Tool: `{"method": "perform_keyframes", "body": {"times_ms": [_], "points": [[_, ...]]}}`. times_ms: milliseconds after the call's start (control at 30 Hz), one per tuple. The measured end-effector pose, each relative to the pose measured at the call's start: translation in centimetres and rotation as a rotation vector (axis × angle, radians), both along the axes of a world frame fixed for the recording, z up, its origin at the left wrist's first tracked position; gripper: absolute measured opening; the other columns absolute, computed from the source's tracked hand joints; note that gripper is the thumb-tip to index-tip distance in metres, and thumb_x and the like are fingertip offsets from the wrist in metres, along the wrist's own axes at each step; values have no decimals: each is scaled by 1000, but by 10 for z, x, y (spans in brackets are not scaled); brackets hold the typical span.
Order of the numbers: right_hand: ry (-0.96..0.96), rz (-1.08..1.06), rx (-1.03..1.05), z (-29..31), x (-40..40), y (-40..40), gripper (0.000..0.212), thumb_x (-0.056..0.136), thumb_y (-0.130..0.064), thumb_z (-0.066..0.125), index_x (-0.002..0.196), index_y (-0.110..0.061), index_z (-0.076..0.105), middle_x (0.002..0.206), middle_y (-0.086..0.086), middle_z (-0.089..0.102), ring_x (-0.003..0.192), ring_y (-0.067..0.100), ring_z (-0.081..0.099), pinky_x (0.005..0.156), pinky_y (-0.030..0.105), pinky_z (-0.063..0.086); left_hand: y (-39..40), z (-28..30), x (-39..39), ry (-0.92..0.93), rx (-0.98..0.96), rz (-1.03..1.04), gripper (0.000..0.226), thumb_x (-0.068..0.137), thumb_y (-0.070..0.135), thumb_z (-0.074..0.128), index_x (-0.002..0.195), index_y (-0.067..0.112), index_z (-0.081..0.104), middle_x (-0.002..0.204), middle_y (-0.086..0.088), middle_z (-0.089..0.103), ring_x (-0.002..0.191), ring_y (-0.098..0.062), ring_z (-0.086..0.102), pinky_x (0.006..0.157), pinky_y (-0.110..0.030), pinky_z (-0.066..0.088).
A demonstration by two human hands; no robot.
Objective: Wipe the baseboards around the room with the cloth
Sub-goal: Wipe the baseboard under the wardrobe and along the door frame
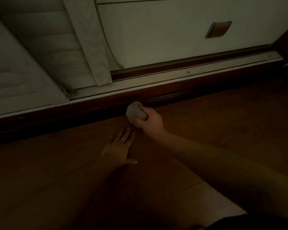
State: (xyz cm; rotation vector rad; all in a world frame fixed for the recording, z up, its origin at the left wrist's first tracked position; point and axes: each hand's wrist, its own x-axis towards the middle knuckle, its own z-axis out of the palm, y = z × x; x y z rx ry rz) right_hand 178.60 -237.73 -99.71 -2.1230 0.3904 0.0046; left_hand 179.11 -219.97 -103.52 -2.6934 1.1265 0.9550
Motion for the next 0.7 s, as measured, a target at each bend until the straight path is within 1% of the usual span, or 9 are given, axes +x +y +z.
{"method": "perform_keyframes", "body": {"times_ms": [100,167,300,367,467,500,600,633,700], "points": [[-26,-73,32,0,-6,-21,53,86,-31,75,134,-16,59,128,5,61,114,17,57,92,28,46,1,0,1,9,-15,0,117,81,75,55,155,25,-20,160,1,-30,150,-22,-21,120,-52,2],[-14,-215,31,-2,-14,-48,50,85,-24,75,132,-17,60,126,1,62,111,13,57,87,24,43,1,-1,1,15,-9,-8,118,80,76,54,154,25,-22,159,1,-33,149,-22,-22,120,-52,1],[-47,-598,-113,4,-28,-123,43,87,-21,69,129,-18,61,116,-4,59,110,18,58,84,25,41,1,-2,3,19,1,-16,118,80,77,53,153,26,-24,157,1,-36,148,-22,-24,120,-53,1],[-83,-688,-198,13,-25,-161,39,87,-19,66,126,-16,63,112,-3,60,109,21,61,82,22,41,1,-1,3,23,7,-12,118,80,77,54,153,27,-24,157,2,-37,148,-21,-24,120,-53,0],[1,-702,-248,27,-10,-201,50,90,-22,59,140,-15,53,132,7,57,120,24,56,99,27,44,0,-2,4,32,18,-10,119,79,78,54,153,27,-24,156,2,-37,148,-21,-25,120,-52,-1],[25,-684,-251,29,-4,-206,53,91,-22,59,143,-15,50,135,10,56,122,26,55,100,26,43,0,-2,5,35,19,-11,119,79,78,54,153,27,-24,156,2,-37,148,-21,-25,120,-53,-1],[24,-661,-253,28,11,-199,53,91,-18,58,143,-11,48,133,15,56,119,29,56,90,20,38,-1,-2,6,35,19,-12,119,79,77,55,153,27,-24,157,2,-36,148,-22,-25,119,-53,-1],[30,-659,-261,26,14,-190,52,92,-18,58,142,-10,48,134,15,54,119,29,55,90,21,39,-1,-2,5,34,20,-11,119,79,77,55,153,27,-24,157,2,-36,148,-22,-25,119,-53,-1],[85,-625,-333,22,17,-169,55,94,-23,56,145,-8,44,142,15,47,122,29,51,98,25,36,-1,-1,5,31,19,-7,119,79,77,56,153,27,-23,157,2,-35,148,-22,-23,120,-53,0]]}}
